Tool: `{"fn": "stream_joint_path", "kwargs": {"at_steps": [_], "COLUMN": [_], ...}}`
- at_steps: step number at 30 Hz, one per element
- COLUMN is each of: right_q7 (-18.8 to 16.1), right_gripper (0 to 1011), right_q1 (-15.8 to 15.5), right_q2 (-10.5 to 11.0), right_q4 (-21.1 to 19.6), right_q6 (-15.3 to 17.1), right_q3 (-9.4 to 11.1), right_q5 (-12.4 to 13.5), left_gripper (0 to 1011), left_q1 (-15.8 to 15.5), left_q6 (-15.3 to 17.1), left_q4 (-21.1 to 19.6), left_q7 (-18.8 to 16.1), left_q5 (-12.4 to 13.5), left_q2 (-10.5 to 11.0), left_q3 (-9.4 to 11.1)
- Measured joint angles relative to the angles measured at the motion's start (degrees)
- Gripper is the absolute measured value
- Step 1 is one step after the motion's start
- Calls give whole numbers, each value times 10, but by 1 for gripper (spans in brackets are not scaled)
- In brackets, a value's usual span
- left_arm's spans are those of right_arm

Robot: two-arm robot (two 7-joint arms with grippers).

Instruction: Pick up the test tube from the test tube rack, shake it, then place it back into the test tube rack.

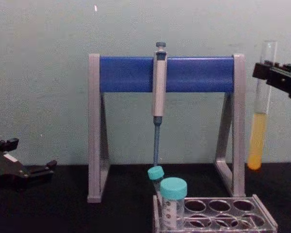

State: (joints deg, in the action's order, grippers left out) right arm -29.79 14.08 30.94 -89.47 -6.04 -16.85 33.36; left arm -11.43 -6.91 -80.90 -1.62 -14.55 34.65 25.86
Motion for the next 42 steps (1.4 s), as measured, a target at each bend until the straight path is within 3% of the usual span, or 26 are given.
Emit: {"fn": "stream_joint_path", "kwargs": {"at_steps": [5, 12, 15, 21, 27, 30, 35, 42], "right_q7": [-23, -72, -96, -112, -96, -62, -42, -24], "right_gripper": [229, 229, 229, 229, 229, 229, 229, 229], "right_q1": [11, 19, 19, 14, -2, -17, -22, -11], "right_q2": [-12, -15, -5, 19, 47, 61, 59, 35], "right_q4": [11, 17, 13, 0, -19, -31, -31, -11], "right_q6": [-3, -7, -5, 7, 15, 21, 20, 18], "right_q3": [-8, -22, -29, -38, -34, -19, -7, -3], "right_q5": [7, 36, 53, 63, 64, 59, 57, 55], "left_gripper": [1001, 1001, 1001, 1001, 1001, 1001, 1001, 1001], "left_q1": [0, 0, 0, 0, 0, 0, 0, 0], "left_q6": [0, 0, 0, 0, 0, 0, 0, 0], "left_q4": [0, 0, 0, 0, 0, 0, 0, 0], "left_q7": [0, 0, 0, 0, 0, 0, 0, 0], "left_q5": [0, 0, 0, 0, 0, 0, 0, 0], "left_q2": [0, 0, 0, 0, 0, 0, 0, 0], "left_q3": [0, 0, 0, 0, 0, 0, 0, 0]}}
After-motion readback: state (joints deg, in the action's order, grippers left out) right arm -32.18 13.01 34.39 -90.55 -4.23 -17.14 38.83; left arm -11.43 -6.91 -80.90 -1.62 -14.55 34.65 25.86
